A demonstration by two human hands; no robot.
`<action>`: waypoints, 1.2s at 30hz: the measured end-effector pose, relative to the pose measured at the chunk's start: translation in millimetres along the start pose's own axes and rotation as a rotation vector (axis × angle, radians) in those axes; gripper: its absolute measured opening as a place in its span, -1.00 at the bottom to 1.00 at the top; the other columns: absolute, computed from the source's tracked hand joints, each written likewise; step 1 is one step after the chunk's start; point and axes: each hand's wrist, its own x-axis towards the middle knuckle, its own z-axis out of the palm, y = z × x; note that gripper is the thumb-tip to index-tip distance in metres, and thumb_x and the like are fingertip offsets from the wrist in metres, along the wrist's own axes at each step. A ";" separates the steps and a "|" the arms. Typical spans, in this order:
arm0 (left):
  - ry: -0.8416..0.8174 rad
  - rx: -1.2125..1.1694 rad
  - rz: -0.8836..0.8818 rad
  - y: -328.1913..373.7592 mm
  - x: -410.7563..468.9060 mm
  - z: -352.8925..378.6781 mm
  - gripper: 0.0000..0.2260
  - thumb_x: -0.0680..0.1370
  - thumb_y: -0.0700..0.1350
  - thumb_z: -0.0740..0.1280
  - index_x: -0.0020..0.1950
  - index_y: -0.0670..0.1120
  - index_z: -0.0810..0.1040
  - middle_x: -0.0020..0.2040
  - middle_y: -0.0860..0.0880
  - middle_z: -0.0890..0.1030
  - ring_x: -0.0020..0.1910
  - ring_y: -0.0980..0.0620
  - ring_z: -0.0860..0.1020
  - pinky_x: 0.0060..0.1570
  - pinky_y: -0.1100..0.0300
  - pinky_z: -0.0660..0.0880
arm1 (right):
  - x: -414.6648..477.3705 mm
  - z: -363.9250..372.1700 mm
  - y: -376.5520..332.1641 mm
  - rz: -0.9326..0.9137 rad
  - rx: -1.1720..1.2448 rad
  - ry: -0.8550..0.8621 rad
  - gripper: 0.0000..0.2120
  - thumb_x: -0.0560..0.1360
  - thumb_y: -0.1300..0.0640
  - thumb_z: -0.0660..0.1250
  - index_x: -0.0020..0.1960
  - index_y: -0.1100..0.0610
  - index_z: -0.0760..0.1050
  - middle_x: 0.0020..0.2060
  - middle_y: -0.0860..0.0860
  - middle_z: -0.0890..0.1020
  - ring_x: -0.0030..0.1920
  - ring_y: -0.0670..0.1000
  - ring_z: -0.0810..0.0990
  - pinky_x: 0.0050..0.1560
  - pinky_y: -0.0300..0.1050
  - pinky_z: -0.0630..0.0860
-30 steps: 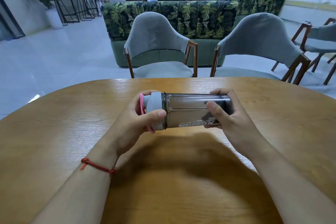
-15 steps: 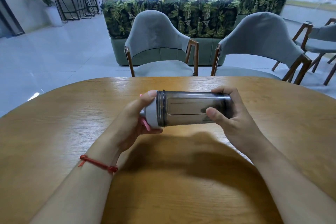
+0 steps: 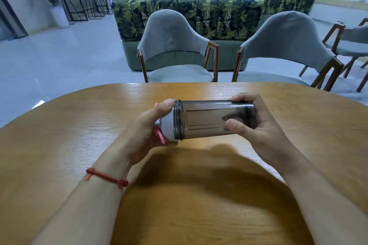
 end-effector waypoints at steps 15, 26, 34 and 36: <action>-0.056 0.152 0.078 -11.8 5.8 -8.3 -0.41 0.40 0.11 0.66 0.36 -0.01 0.58 0.12 -0.10 0.71 0.02 -0.09 0.72 -0.20 0.10 0.63 | 6.0 0.8 -0.9 0.445 0.072 0.062 -0.30 0.49 -0.49 0.38 0.33 0.06 0.57 0.18 0.32 0.71 -0.16 0.25 0.73 -0.14 0.05 0.73; -0.061 -0.008 0.110 -9.9 10.9 -10.0 -0.34 0.48 0.16 0.52 0.46 -0.20 0.59 0.14 -0.18 0.75 0.03 -0.11 0.71 -0.15 0.06 0.68 | 7.0 -15.7 4.1 0.324 0.311 -0.128 -0.27 0.24 0.08 0.79 0.35 -0.07 0.59 0.30 0.20 0.67 0.25 0.27 0.76 0.11 0.05 0.74; -0.068 0.147 0.223 -14.1 7.1 -15.2 -0.38 0.41 0.07 0.65 0.41 -0.02 0.56 0.17 -0.18 0.67 -0.03 -0.05 0.70 -0.28 0.16 0.61 | 8.0 -13.9 3.8 0.449 0.113 -0.066 -0.15 0.29 -0.52 0.56 0.23 0.16 0.63 -0.10 0.23 0.73 -0.31 0.12 0.70 -0.33 -0.14 0.65; -0.079 0.208 0.267 -16.1 7.5 -16.1 -0.37 0.42 0.04 0.66 0.44 -0.01 0.56 0.21 -0.22 0.65 -0.01 -0.05 0.68 -0.24 0.16 0.62 | 6.0 -13.8 6.5 0.518 0.030 -0.120 -0.16 0.44 -0.58 0.33 0.21 0.19 0.63 -0.09 0.28 0.77 -0.30 0.15 0.69 -0.31 -0.10 0.62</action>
